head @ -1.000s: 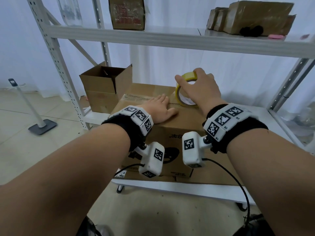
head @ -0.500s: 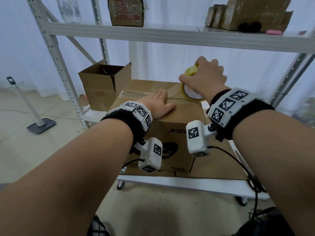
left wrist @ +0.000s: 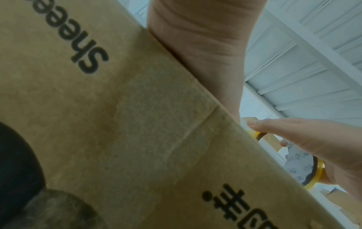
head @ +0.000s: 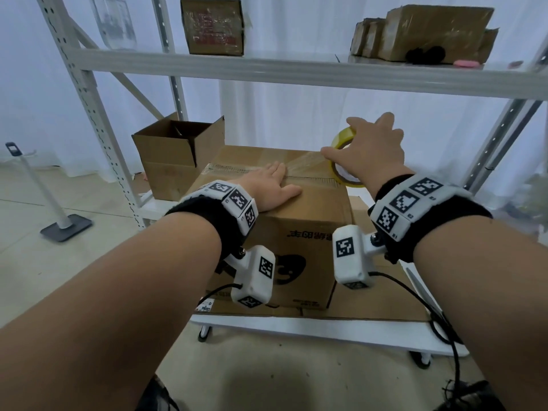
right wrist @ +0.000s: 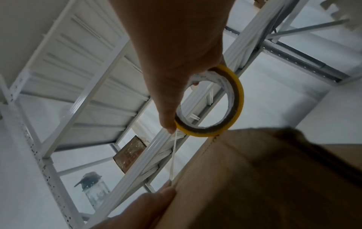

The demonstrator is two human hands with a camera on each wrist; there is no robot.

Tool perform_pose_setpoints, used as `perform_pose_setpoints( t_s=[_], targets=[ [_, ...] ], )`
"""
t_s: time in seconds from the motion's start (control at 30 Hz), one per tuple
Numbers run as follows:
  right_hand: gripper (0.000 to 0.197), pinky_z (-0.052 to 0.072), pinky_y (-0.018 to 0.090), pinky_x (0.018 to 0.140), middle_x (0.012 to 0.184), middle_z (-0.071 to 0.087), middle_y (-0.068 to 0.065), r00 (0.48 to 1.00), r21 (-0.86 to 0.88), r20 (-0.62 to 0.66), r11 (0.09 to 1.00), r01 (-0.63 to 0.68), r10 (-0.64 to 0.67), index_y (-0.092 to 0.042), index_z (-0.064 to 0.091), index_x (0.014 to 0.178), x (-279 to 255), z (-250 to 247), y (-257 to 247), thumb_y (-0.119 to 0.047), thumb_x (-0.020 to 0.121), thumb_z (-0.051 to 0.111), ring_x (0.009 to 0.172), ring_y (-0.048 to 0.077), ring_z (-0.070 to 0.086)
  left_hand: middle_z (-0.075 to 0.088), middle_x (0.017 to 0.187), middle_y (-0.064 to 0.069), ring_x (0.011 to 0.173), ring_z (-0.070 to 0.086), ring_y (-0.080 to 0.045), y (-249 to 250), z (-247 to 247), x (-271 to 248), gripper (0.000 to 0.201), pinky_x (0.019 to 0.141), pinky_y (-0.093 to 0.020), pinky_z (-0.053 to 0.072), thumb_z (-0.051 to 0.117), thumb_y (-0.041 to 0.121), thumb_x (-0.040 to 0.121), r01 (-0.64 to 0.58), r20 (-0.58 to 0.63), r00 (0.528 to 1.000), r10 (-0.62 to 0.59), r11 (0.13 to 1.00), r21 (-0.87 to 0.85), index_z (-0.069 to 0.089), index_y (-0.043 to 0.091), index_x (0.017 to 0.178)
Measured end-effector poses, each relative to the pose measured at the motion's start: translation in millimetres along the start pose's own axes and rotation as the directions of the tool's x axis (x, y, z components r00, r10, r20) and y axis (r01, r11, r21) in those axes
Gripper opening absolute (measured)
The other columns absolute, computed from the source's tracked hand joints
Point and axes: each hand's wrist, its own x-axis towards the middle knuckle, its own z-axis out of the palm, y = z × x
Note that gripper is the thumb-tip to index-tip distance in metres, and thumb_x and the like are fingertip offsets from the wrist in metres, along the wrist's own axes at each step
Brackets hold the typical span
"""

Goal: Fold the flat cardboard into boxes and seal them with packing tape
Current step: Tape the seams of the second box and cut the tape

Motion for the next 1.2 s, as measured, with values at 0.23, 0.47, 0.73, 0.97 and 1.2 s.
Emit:
perform_pose_setpoints(
  t_s=[0.23,0.47,0.73,0.97,1.2],
  targets=[
    [0.086,0.035,0.035,0.082,0.138,0.021,0.009,0.963,0.457,-0.198,0.886,-0.076,0.185,-0.026,0.027,0.136,-21,34,11,-0.054,0.071,0.075,0.123,0.035,0.034,0.007,0.162,-0.003,0.148,0.007,-0.021,4,-2,6,0.076,0.118,-0.036,0.006,0.026,0.059,0.097,0.039,-0.022,0.999,-0.039,0.999,-0.007,0.006,0.013,0.154],
    [0.098,0.029,0.031,0.089,0.137,0.028,0.011,0.968,0.493,-0.178,0.867,-0.069,0.179,-0.027,0.02,0.143,-10,28,16,-0.047,0.068,0.08,0.123,0.034,0.037,-0.006,0.162,-0.006,0.149,-0.005,-0.017,1,6,10,0.083,0.12,-0.035,-0.001,0.02,0.064,0.095,0.041,-0.035,0.999,-0.04,0.999,0.025,-0.002,0.01,0.154],
    [0.091,0.032,0.032,0.083,0.133,0.029,0.007,0.979,0.474,-0.106,0.875,-0.102,0.172,-0.027,0.029,0.138,-17,19,18,-0.056,0.068,0.079,0.122,0.032,0.037,-0.005,0.162,-0.004,0.149,-0.002,-0.016,5,3,8,0.083,0.12,-0.034,0.0,0.022,0.064,0.096,0.063,-0.005,0.998,-0.063,0.998,0.012,-0.003,0.011,0.154],
    [0.079,0.044,0.036,0.084,0.116,0.032,0.001,0.969,0.622,-0.068,0.77,-0.145,0.238,-0.029,0.033,0.132,-15,16,17,-0.062,0.071,0.073,0.109,0.029,0.05,-0.007,0.162,-0.003,0.149,-0.005,-0.015,6,1,10,0.082,0.121,-0.035,-0.001,0.021,0.064,0.096,0.072,0.008,0.997,-0.072,0.997,0.016,-0.004,0.011,0.154],
    [0.087,0.042,0.035,0.089,0.132,0.035,0.006,0.964,0.68,-0.048,0.715,-0.159,0.261,-0.025,0.032,0.139,-15,17,20,-0.058,0.071,0.076,0.116,0.026,0.046,-0.007,0.162,-0.005,0.149,-0.005,-0.017,6,2,9,0.082,0.12,-0.035,-0.001,0.021,0.062,0.096,0.073,0.011,0.997,-0.073,0.997,0.03,-0.004,0.009,0.153]
  ],
)
